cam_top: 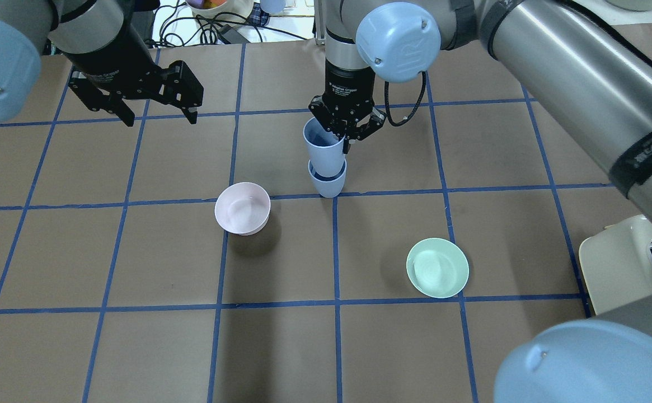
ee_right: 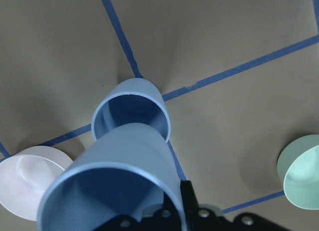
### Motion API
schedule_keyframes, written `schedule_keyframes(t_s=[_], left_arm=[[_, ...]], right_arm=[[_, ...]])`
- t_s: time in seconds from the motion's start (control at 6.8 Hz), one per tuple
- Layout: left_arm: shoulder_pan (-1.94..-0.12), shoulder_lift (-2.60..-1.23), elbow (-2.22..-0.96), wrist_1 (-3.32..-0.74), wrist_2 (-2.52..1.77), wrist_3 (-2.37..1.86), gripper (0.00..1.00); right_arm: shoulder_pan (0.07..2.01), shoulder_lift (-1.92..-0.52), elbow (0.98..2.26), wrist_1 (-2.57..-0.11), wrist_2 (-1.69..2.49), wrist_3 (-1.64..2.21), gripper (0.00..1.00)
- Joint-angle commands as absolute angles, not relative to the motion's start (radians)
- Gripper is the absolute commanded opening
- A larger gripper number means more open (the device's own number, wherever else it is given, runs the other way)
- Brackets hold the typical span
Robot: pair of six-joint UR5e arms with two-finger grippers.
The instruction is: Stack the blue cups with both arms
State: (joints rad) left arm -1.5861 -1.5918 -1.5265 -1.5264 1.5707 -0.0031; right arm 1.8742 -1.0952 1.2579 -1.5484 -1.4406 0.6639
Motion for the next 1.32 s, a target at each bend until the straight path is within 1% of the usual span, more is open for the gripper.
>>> schedule_keyframes(t_s=[0.0,0.29,0.44,0.59,0.74,0.88,1.03,1.18], left_arm=[[-1.586,-1.592,-1.526,-1.526,1.569,-0.003,1.00],[-1.586,-1.591,-1.526,-1.526,1.571,-0.003,1.00],[-1.586,-1.591,-1.526,-1.526,1.571,-0.003,1.00],[-1.586,-1.591,-1.526,-1.526,1.571,-0.003,1.00],[-1.586,-1.591,-1.525,-1.526,1.571,-0.003,1.00],[-1.586,-1.591,-1.523,-1.525,1.572,-0.003,1.00],[-1.586,-1.594,-1.523,-1.525,1.572,-0.003,1.00],[-1.586,-1.594,-1.523,-1.525,1.574,-0.003,1.00]], right_arm=[[1.876,-1.074,1.259,-1.569,-1.442,0.663,0.00],[1.878,-1.059,1.265,-1.601,-1.442,0.664,0.00],[1.876,-1.060,1.278,-1.601,-1.445,0.663,0.61],[1.876,-1.069,1.290,-1.601,-1.448,0.663,0.91],[1.876,-1.071,1.289,-1.601,-1.445,0.660,1.00],[1.875,-1.089,1.278,-1.600,-1.456,0.661,1.00],[1.846,-1.136,1.278,-1.598,-1.474,0.631,1.00],[1.801,-1.184,1.278,-1.598,-1.552,0.491,1.00]])
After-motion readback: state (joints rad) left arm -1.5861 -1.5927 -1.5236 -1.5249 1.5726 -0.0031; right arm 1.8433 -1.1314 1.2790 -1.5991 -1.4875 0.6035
